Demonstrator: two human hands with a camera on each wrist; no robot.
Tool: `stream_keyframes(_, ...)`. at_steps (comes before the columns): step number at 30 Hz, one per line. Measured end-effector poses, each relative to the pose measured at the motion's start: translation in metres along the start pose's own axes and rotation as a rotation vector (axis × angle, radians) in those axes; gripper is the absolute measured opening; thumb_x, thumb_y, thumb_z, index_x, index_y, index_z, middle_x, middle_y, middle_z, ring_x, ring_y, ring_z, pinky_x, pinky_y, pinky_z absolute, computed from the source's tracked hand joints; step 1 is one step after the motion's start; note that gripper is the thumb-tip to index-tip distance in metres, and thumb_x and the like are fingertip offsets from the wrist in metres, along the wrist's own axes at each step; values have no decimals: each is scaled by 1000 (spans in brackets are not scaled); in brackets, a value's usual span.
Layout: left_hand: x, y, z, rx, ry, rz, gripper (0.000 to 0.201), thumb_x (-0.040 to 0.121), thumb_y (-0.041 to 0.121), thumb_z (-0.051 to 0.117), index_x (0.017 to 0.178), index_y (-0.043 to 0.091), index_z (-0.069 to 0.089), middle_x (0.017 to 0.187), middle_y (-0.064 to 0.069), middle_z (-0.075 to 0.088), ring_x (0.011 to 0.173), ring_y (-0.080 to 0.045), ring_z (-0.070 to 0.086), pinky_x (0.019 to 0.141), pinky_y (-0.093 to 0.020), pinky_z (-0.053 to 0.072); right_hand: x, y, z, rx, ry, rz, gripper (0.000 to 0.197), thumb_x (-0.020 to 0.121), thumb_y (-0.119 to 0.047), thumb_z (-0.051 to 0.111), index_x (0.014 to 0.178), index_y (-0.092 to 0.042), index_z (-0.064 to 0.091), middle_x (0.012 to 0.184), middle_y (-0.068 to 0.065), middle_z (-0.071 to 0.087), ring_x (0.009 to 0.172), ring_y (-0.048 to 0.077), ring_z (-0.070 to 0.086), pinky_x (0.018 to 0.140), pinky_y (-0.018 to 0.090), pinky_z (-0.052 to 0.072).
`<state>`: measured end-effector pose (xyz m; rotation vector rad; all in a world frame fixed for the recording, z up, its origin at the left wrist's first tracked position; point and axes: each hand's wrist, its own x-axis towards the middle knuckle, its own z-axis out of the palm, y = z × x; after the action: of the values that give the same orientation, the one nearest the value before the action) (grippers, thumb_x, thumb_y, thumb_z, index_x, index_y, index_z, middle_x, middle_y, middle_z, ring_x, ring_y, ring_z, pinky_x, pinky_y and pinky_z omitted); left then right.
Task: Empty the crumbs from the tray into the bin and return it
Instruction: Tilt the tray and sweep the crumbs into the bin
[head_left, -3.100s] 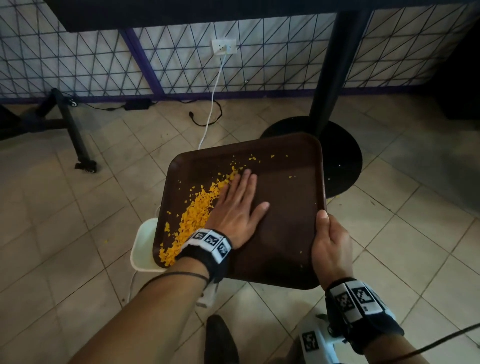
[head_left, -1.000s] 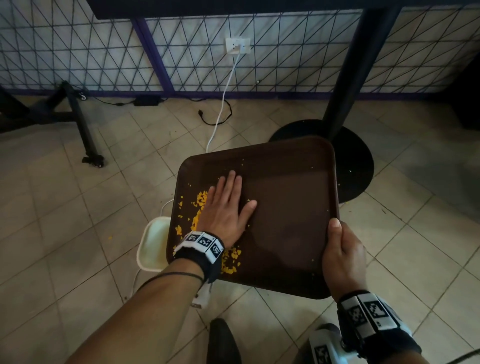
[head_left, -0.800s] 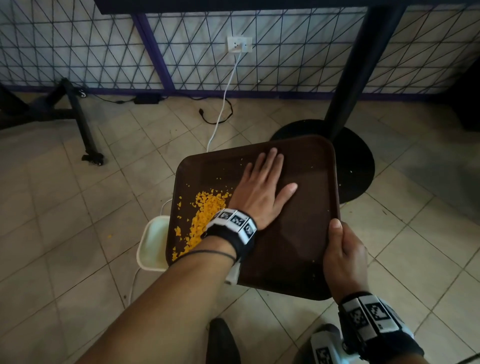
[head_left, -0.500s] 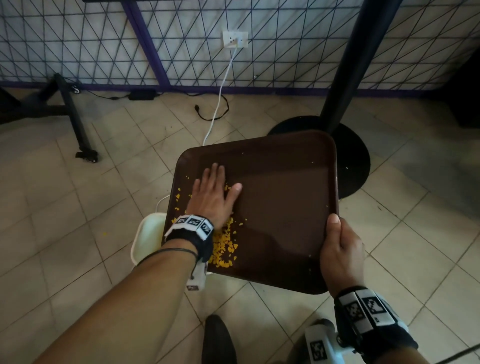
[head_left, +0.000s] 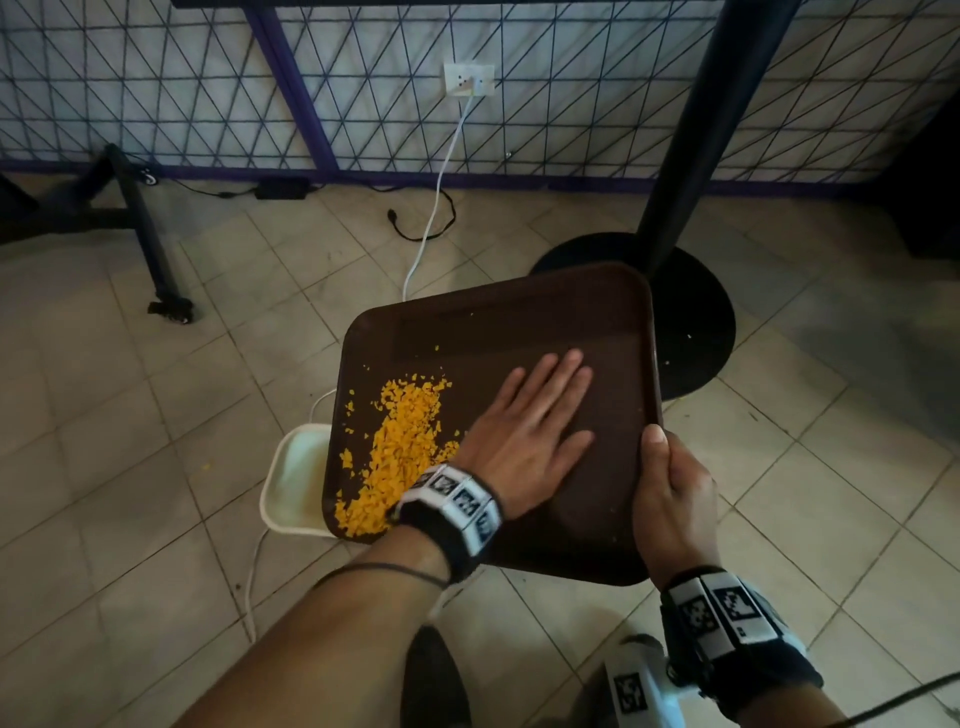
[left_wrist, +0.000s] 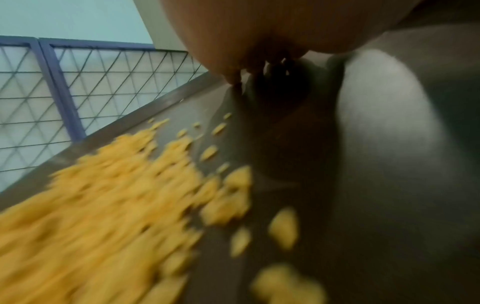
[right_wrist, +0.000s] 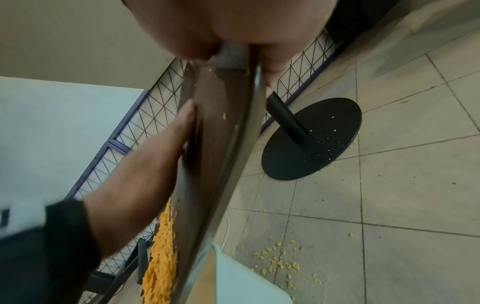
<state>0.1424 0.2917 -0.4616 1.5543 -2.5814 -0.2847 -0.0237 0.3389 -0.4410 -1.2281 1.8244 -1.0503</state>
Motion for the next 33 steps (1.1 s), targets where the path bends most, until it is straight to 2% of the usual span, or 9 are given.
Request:
stream_keyframes(2,-20,-20,4,4,-36,-96,64,105,51,17,159,19,3,164,3,-9,152,-15,-6,122,-44,9,0,-3,-1,-6,-18,3,41,103,-37,33,89,-12,63,76,4,65,69,18,63,55,31,53)
stream_keyframes(5,-15,-30,-7,-67,-17,-228,63,105,51,14,158,19,1,164,4,-11,152,-16,-7,123,-42,4,-1,-4,0,1,-46,15,41,103,-39,33,94,-14,64,82,4,68,74,19,65,63,40,56)
stream_keyframes(11,23,21,-20,-52,10,21,63,105,47,22,158,16,7,166,-2,-4,152,-20,-4,122,-45,8,-1,-3,2,36,-11,0,38,103,-34,38,90,-11,66,81,6,69,76,23,66,67,44,55)
stream_keyframes(15,-10,38,-4,92,-46,155,64,105,45,24,159,15,6,166,-3,-2,152,-23,-5,122,-47,7,1,-3,-1,64,0,14,37,103,-34,37,89,-17,66,81,3,69,78,21,66,67,35,52)
stream_keyframes(19,-66,28,15,182,-192,294,63,106,49,23,157,17,5,165,-3,0,152,-26,-2,122,-48,3,2,-5,-5,74,0,37,40,103,-37,35,88,-15,65,80,3,68,75,20,64,64,31,48)
stream_keyframes(21,-89,8,20,189,-239,237,63,106,53,18,157,19,6,165,-1,1,152,-23,-3,120,-45,1,2,-6,-4,44,7,28,43,103,-38,34,88,-11,64,77,3,66,72,21,62,59,30,46)
stream_keyframes(25,-106,-9,15,73,-223,-50,64,104,58,12,156,22,0,165,2,-4,151,-17,-13,121,-43,0,2,-7,-1,15,28,23,45,103,-39,33,89,-11,65,77,4,66,73,23,62,63,37,52)
stream_keyframes(29,-88,42,14,-13,-156,84,66,104,56,22,157,19,8,164,0,1,152,-21,1,122,-43,2,1,-7,2,17,61,8,41,102,-39,36,83,-14,62,75,3,64,73,26,61,62,34,48)
stream_keyframes(33,-86,71,26,-70,-157,163,68,105,55,24,158,22,0,166,3,-5,152,-19,-5,122,-40,-5,-1,-10,2,35,42,51,43,101,-44,33,91,-15,64,82,3,66,77,21,63,66,34,50)
